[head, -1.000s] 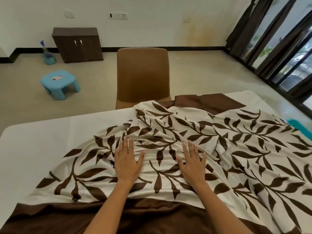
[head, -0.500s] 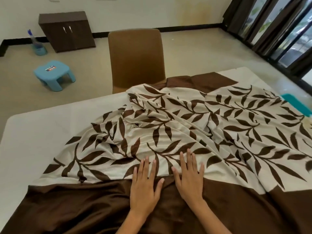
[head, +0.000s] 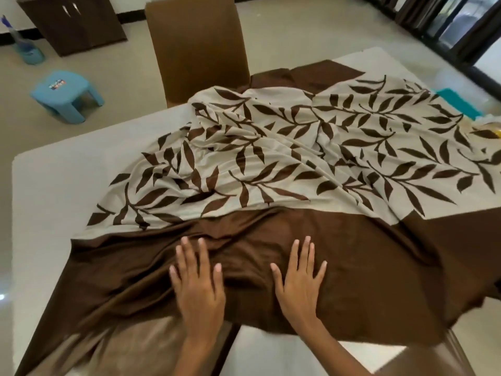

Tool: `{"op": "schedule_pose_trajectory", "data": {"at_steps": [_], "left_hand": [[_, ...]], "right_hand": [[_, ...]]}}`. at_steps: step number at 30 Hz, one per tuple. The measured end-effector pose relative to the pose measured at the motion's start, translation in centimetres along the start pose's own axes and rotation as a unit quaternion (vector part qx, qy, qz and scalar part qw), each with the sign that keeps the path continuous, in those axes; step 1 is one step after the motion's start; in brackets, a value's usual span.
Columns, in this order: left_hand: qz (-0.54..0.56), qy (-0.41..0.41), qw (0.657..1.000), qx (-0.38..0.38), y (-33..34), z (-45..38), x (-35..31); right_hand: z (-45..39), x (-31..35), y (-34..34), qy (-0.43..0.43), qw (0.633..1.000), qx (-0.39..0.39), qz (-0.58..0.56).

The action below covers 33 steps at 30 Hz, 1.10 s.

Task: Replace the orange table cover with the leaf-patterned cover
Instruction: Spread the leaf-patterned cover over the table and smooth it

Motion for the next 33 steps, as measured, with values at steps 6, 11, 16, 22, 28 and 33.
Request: {"op": "schedule_pose_trajectory", "data": {"at_steps": [6,11,16,22,28,33], "left_hand": [[-0.027,-0.053,0.997,0.055,-0.5,10.4,5.9],[-0.061,-0.028,0.994,0.091,-2.0,10.9,9.7],[-0.111,0.000,0.991,0.076,-5.7,10.7,15.0],[-0.049,-0.096,0.994,0.006,-6.6,13.8,9.6],[-0.090,-0.062,0.990,0.084,-3.5,15.6,9.6],[-0.074,-0.036,0.993,0.086,-3.3,15.5,9.3]], "right_hand": [[1.4,-1.1,-0.2,-0.052,0.998,0.017,0.026],[0.9,-4.3,-0.9,-0.144,0.989,0.033,0.026],[0.9,-6.3,-2.3,-0.154,0.987,0.033,0.022],[11.2,3.8,-1.2,-0.179,0.981,0.031,-0.061],[13.2,5.7,2.3,-0.208,0.977,0.051,0.008],[11.2,0.3,1.2,-0.275,0.960,0.054,0.024]]}}
Point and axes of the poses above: each hand's wrist, its own z-axis away from the middle knuckle, its own y-axis out of the palm, x = y × z, the point moved 9 cm from there along -z, towards the middle knuckle, and after that the axes turned 12 degrees about y, right-handed, at the moved point
